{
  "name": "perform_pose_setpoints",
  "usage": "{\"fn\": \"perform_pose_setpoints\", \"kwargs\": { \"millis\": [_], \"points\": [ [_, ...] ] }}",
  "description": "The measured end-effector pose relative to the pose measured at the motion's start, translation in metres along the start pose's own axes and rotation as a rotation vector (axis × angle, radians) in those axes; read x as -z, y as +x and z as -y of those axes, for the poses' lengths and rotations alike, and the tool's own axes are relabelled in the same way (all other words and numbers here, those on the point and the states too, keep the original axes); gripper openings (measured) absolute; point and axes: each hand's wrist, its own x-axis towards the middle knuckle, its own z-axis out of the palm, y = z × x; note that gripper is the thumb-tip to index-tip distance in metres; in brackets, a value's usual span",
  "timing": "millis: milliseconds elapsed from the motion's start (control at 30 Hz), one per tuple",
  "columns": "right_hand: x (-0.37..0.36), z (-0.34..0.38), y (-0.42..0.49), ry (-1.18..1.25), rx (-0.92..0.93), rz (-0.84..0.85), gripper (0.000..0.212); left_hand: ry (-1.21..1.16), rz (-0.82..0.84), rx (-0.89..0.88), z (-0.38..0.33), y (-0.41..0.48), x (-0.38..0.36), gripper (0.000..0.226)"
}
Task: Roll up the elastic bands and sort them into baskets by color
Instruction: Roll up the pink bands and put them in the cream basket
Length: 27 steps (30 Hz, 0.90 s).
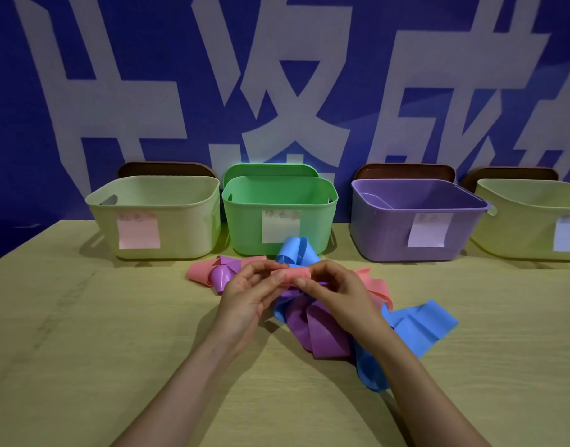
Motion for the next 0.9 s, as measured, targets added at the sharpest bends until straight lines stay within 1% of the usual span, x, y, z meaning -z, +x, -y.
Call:
{"fn": "perform_pose_setpoints", "kwargs": {
  "millis": [67,133,200,267,367,467,567,667,800,833,900],
  "points": [
    [0.0,0.002,-0.002,-0.006,0.033,-0.007,0.016,0.045,-0.011,-0.013,-0.003,-0.003,-0.006,0.027],
    [0.002,0.008,-0.003,0.045,0.053,-0.026,0.011,0.189,-0.011,-0.009,-0.011,-0.007,-0.014,0.027],
    [0.003,0.019,-0.003,0.086,0.064,-0.024,0.008,0.308,0.028,0.009,-0.024,-0.011,-0.021,0.026],
    [0.005,0.035,-0.002,0.088,0.084,0.009,0.009,0.384,0.098,0.009,-0.041,-0.015,-0.026,0.023],
    [0.011,0.063,0.003,0.07,0.118,0.067,0.011,0.575,0.176,-0.099,-0.067,-0.017,-0.036,0.015],
    [0.019,0.089,0.014,0.061,0.149,0.085,0.012,0.686,0.219,-0.188,-0.084,-0.01,-0.046,0.017],
    [0.024,0.099,0.034,0.065,0.148,0.099,0.012,0.743,0.218,-0.22,-0.09,0.009,-0.048,0.015],
    [0.023,0.09,0.065,0.022,0.112,0.083,0.021,0.692,0.145,-0.201,-0.085,0.044,-0.043,0.017],
    [0.02,0.068,0.127,0.137,-0.061,-0.023,0.038,0.676,0.076,-0.136,-0.072,0.105,-0.037,0.019],
    [0.02,0.066,0.142,0.157,-0.099,-0.048,0.038,0.67,0.071,-0.123,-0.073,0.119,-0.038,0.019],
    [0.019,0.066,0.169,0.19,-0.165,-0.074,0.031,0.667,0.048,-0.086,-0.081,0.14,-0.043,0.02]
  ]
}}
